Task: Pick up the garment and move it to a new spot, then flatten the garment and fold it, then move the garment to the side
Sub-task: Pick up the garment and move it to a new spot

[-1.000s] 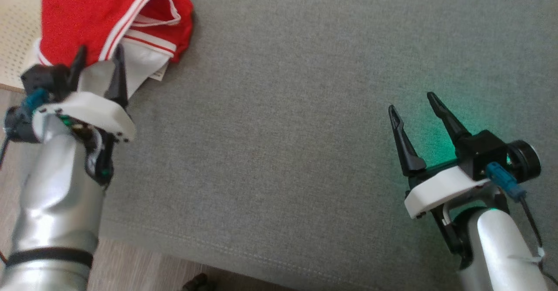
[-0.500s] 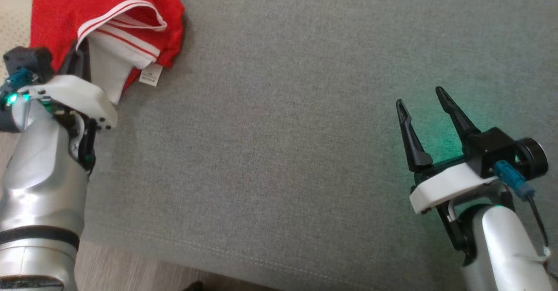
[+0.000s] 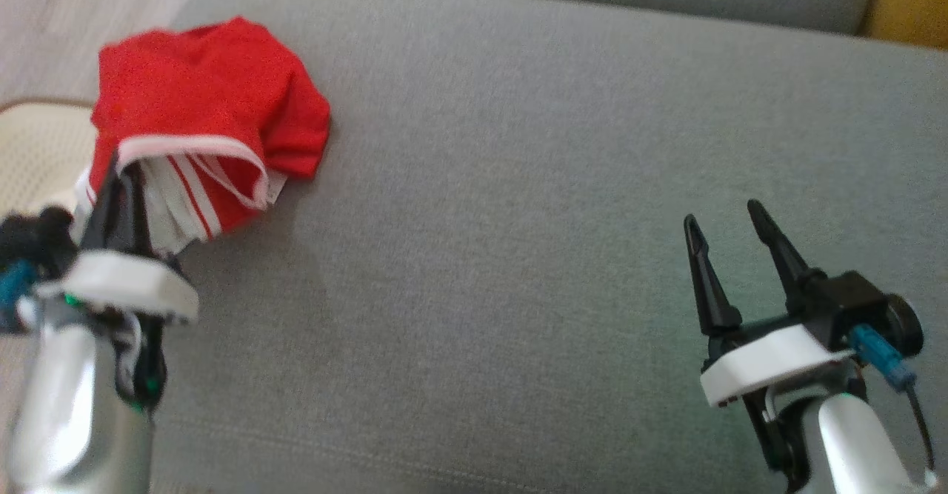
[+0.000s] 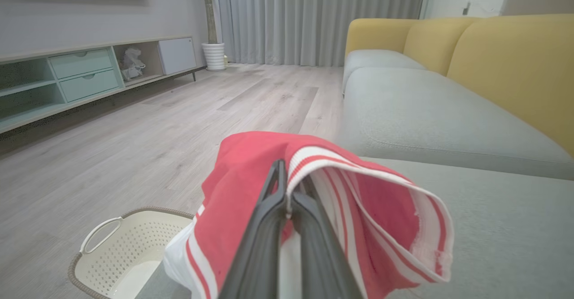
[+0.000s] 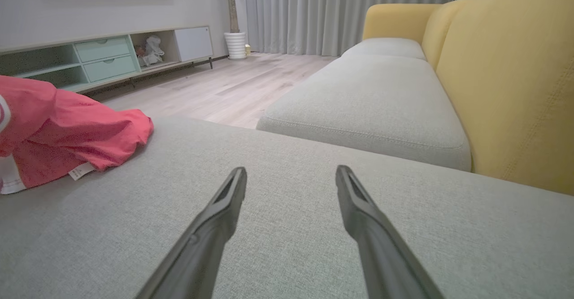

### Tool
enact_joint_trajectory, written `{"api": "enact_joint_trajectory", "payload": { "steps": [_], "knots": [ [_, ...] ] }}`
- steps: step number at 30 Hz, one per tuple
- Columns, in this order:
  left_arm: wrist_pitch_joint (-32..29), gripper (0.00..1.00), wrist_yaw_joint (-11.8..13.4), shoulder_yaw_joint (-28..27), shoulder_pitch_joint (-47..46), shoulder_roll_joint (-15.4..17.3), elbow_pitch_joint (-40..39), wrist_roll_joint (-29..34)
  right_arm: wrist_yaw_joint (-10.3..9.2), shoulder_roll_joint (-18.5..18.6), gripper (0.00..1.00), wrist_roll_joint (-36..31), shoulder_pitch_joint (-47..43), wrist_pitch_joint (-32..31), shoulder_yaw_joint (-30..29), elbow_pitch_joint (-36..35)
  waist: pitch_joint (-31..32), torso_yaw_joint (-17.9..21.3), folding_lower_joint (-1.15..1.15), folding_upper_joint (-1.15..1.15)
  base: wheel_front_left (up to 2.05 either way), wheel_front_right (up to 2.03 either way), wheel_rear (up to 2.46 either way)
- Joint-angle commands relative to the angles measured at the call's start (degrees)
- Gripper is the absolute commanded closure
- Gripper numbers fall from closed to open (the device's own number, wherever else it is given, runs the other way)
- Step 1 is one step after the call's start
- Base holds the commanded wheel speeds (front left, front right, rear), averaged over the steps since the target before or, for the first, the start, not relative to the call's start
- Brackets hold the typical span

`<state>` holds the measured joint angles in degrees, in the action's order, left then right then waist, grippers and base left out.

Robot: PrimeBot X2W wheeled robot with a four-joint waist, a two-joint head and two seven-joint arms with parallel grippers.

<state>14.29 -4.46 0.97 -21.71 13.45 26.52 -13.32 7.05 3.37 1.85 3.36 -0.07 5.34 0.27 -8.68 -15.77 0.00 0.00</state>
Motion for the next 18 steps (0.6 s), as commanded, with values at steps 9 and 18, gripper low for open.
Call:
{"api": "enact_joint_trajectory", "payload": {
  "steps": [9,18],
  "knots": [
    [-2.2,1.00,2.6,-2.8,14.9,-0.4,-20.4,-1.7,0.44,-0.5,0.00,5.0,-2.5,2.7,1.2,-0.2,7.9,3.8,0.00,0.00,0.00,0.00,0.00],
    [-6.6,1.00,2.3,1.2,20.4,-0.9,-33.0,-0.5,0.44,-0.5,0.00,8.1,-3.6,3.6,1.1,0.2,8.7,6.8,0.00,0.00,0.00,0.00,0.00]
  ]
}}
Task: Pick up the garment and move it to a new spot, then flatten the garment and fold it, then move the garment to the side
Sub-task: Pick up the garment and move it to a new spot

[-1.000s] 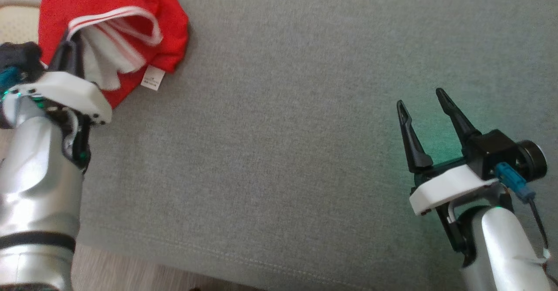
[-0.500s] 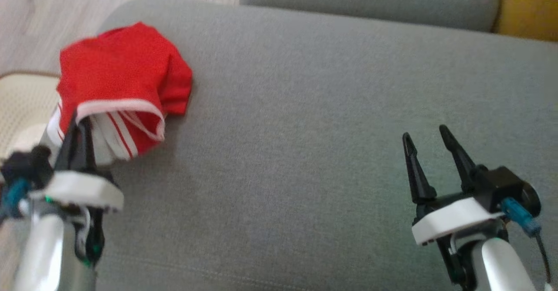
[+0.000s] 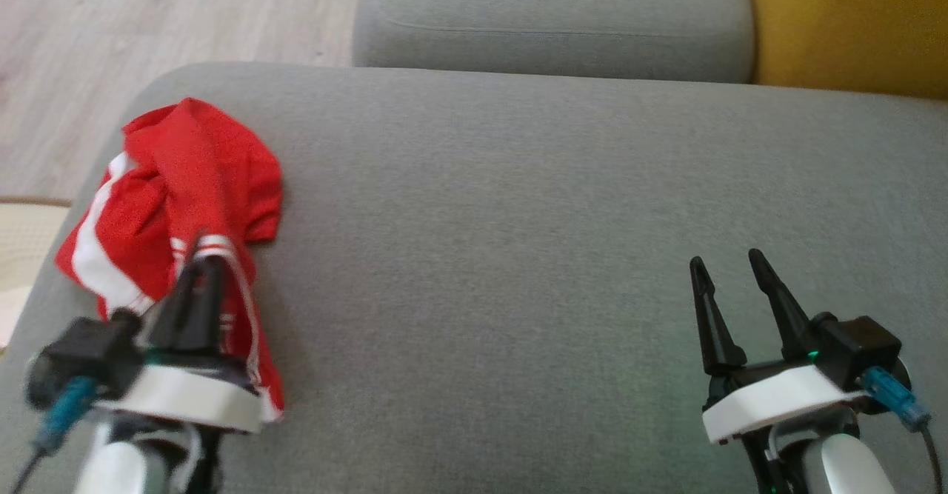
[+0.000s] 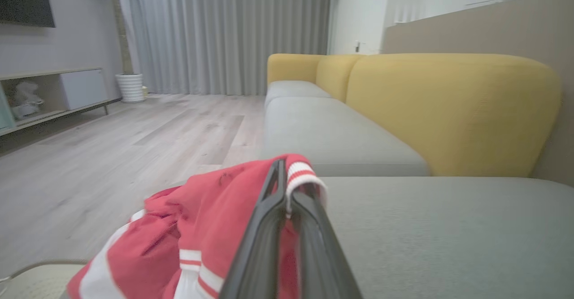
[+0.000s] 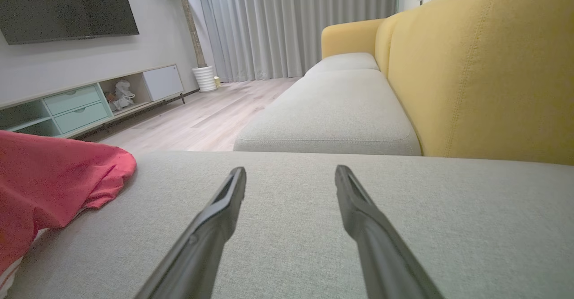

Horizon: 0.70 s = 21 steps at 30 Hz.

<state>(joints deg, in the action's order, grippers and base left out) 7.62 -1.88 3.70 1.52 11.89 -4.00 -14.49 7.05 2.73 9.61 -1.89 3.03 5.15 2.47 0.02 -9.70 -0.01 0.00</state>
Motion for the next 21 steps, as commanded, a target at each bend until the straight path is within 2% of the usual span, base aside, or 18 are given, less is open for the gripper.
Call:
{"api": "enact_joint_trajectory", "payload": {
  "steps": [1,9,16,21],
  "knots": [
    [-0.4,1.00,-0.7,-0.4,-3.0,0.5,-3.4,0.9,0.44,0.2,0.00,0.5,1.6,0.5,1.2,-2.0,-0.2,1.3,0.01,0.00,0.00,0.00,0.00],
    [-1.7,1.00,-3.9,10.3,-11.4,-2.5,-2.7,2.1,0.44,0.2,0.00,0.2,3.4,-0.2,1.9,-3.7,-3.9,9.5,0.01,0.00,0.00,0.00,0.00],
    [-1.5,1.00,-4.8,18.6,-19.2,-6.1,1.1,2.7,0.44,0.2,0.00,0.4,4.7,-0.2,2.4,-4.8,-6.9,18.2,0.01,0.00,0.00,0.00,0.00],
    [-0.9,1.00,-5.2,24.1,-25.1,-7.6,3.8,2.5,0.44,0.2,0.00,0.6,4.8,-0.3,1.8,-5.0,-8.2,23.0,0.01,0.00,0.00,0.00,0.00]
  ]
}}
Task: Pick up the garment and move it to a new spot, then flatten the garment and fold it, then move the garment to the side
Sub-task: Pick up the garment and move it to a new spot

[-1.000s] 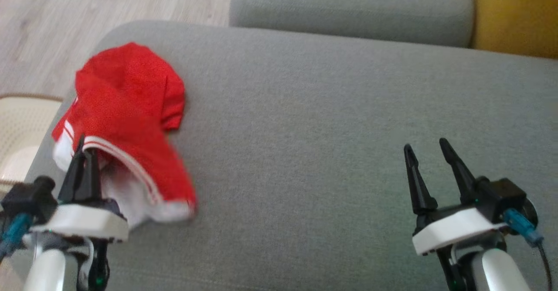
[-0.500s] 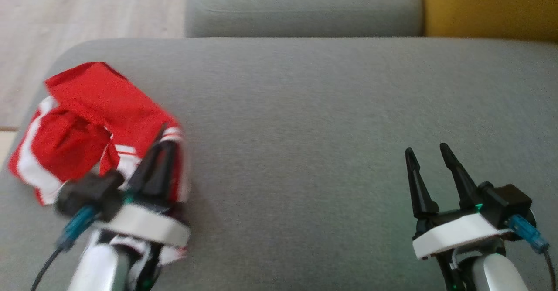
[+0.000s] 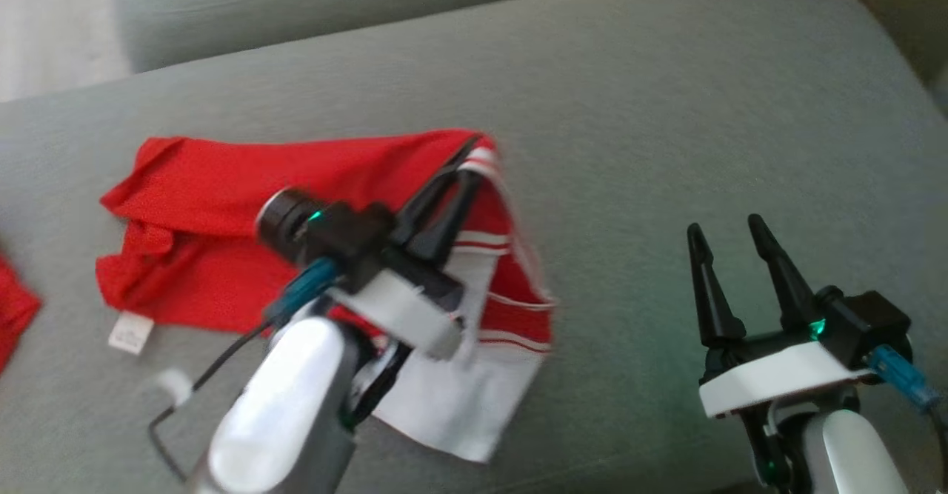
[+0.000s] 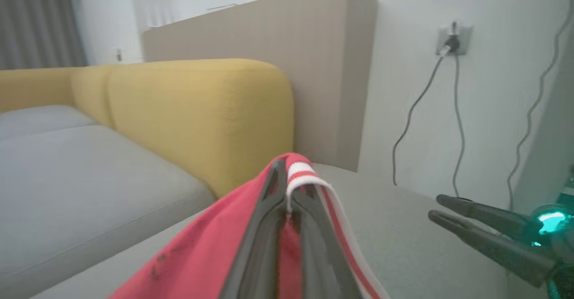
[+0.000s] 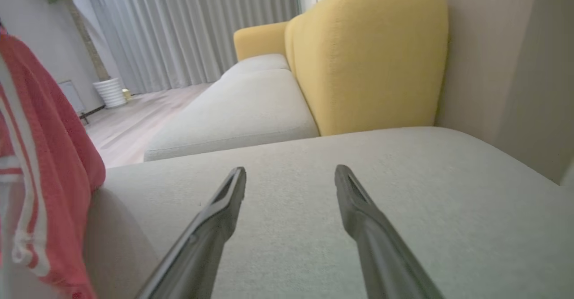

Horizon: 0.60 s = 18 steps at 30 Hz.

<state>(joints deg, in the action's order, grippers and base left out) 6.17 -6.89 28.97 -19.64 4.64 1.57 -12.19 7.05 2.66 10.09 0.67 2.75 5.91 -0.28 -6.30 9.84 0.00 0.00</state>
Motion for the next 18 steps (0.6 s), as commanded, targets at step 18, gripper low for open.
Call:
{"api": "enact_joint_trajectory", "payload": {
  "steps": [18],
  "knots": [
    [-1.5,1.00,-0.5,5.8,-22.9,-0.4,25.3,0.0,0.44,0.2,0.00,3.5,7.0,3.8,4.1,-1.4,-15.5,9.5,0.00,0.00,0.00,0.00,0.00]
  ]
}}
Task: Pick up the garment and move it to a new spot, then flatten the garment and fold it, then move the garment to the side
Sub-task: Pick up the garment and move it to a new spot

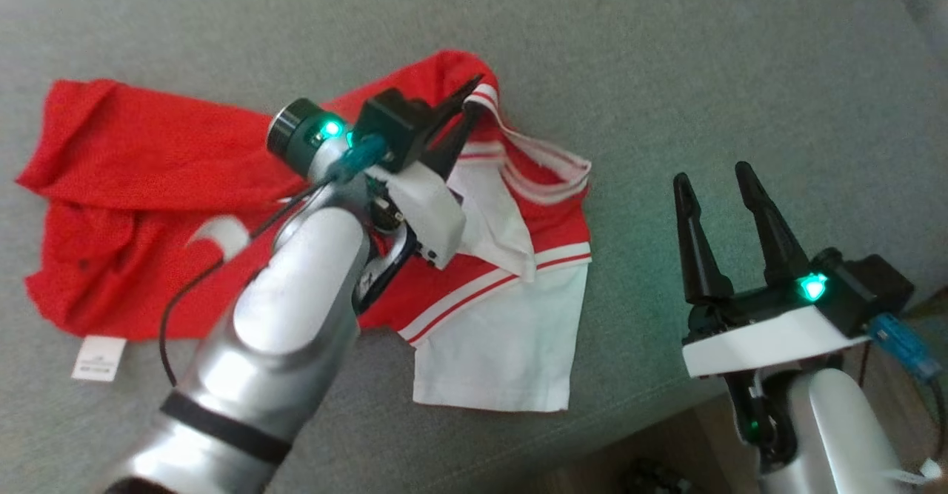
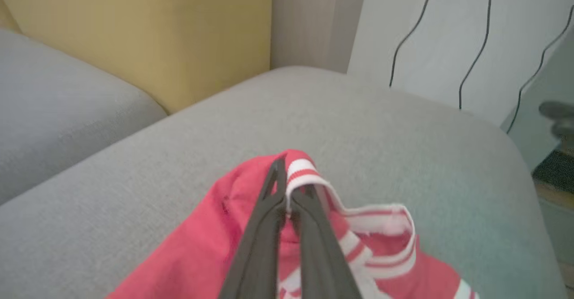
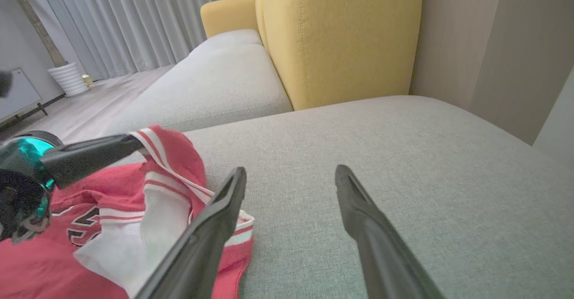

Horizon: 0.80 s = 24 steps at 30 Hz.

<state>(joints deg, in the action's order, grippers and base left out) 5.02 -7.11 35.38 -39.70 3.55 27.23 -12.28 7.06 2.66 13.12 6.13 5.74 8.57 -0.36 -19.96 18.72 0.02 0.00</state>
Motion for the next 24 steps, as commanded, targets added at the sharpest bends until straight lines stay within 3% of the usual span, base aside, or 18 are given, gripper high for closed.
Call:
{"api": "enact_joint_trajectory", "payload": {
  "steps": [1,2,3,8,13,18,24],
  "knots": [
    [-0.3,1.00,-0.3,-0.6,-2.8,0.7,-0.4,0.0,0.43,0.2,0.00,0.5,1.6,0.8,1.4,-1.3,-1.8,0.6,-0.02,0.00,0.00,0.00,0.00],
    [0.0,0.74,-0.3,-0.1,-3.6,0.7,1.5,-0.1,0.43,0.2,0.00,0.6,1.9,1.0,1.6,-0.9,-2.0,0.6,-0.02,0.00,0.00,0.00,0.00],
    [0.5,0.00,-0.3,0.3,-4.2,0.6,3.2,-0.5,0.43,0.2,0.00,0.6,2.2,1.2,1.8,-0.5,-2.1,0.5,-0.02,0.00,0.00,0.00,0.00],
    [5.0,0.00,-0.3,2.2,-5.9,0.2,8.3,-2.0,0.43,0.2,0.00,0.2,3.5,1.6,1.9,0.9,-1.5,-0.7,-0.02,0.00,0.00,0.00,0.00],
    [8.7,0.00,0.3,1.6,-3.2,-0.1,8.1,-4.1,0.43,0.2,0.00,-1.1,3.4,1.3,1.4,1.6,1.6,-3.5,-0.02,0.00,0.00,0.00,0.00],
    [9.9,0.00,3.6,-1.9,3.1,1.0,2.8,-5.6,0.43,0.2,0.00,-3.1,2.4,-0.1,0.1,1.3,5.3,-7.4,-0.02,0.00,0.00,0.00,0.00],
    [10.0,0.00,9.4,-9.6,13.2,4.5,-9.4,-5.4,0.43,0.2,0.00,-4.9,1.0,-1.9,-1.3,0.3,8.5,-12.4,-0.02,0.00,0.00,0.00,0.00]
  ]
}}
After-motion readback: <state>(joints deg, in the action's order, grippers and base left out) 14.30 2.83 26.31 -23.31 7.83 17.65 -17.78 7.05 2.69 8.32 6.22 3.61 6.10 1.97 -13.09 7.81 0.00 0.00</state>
